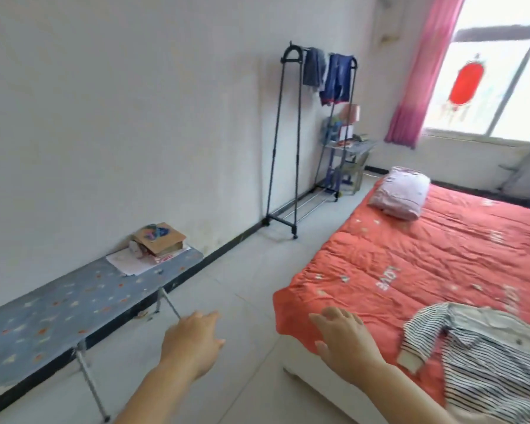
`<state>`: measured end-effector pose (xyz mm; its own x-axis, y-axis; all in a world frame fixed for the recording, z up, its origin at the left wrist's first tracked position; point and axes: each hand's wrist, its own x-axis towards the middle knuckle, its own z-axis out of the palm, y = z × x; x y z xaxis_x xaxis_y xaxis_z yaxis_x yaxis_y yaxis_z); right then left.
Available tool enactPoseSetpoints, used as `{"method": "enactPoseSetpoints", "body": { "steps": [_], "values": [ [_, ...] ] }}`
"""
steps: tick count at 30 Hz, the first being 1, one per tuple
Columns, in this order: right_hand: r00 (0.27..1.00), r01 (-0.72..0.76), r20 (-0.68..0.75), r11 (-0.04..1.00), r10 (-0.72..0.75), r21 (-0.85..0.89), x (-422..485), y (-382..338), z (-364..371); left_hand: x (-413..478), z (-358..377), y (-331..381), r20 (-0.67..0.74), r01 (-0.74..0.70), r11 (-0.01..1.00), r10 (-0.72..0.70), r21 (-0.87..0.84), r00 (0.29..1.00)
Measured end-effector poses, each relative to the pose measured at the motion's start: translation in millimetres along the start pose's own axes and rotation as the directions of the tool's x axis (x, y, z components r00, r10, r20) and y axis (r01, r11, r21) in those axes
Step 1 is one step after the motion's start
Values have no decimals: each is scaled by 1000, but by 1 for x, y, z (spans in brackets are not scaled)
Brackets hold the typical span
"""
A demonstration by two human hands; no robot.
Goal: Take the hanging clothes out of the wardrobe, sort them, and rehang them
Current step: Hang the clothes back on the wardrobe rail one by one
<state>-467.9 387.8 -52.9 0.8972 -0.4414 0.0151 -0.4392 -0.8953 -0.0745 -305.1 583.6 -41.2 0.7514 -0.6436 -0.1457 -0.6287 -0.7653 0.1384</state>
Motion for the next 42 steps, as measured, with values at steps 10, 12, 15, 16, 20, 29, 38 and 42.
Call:
{"method": "enactPoseSetpoints", "body": {
  "steps": [10, 12, 15, 16, 20, 29, 38, 42],
  "values": [
    [848, -529, 19, 849, 529, -12, -120, 286, -20, 71, 47, 345, 131, -502, 862, 491, 69, 861],
    [810, -586, 18, 810, 586, -14, -137, 323, -19, 80, 57, 398, 159, -569, 820, 555, 62, 817],
    [759, -651, 16, 759, 651, -2, -155, 371, -12, 91, 71, 468, 177, -660, 749, 643, 57, 745],
    [742, -670, 16, 742, 670, 1, -159, 387, -9, 95, 76, 490, 184, -685, 727, 667, 52, 722],
    [679, -734, 20, 679, 734, 13, -160, 447, 1, 122, 97, 571, 217, -758, 651, 737, 28, 640],
    [588, -809, 86, 585, 805, 60, -128, 578, 14, 203, 130, 718, 308, -831, 555, 786, 28, 536],
    [625, -777, 204, 625, 753, 76, -97, 704, 48, 265, 176, 811, 342, -783, 622, 732, 17, 589],
    [683, -722, 273, 682, 677, 115, -74, 772, 74, 294, 205, 849, 364, -703, 711, 651, 16, 666]
  ]
}}
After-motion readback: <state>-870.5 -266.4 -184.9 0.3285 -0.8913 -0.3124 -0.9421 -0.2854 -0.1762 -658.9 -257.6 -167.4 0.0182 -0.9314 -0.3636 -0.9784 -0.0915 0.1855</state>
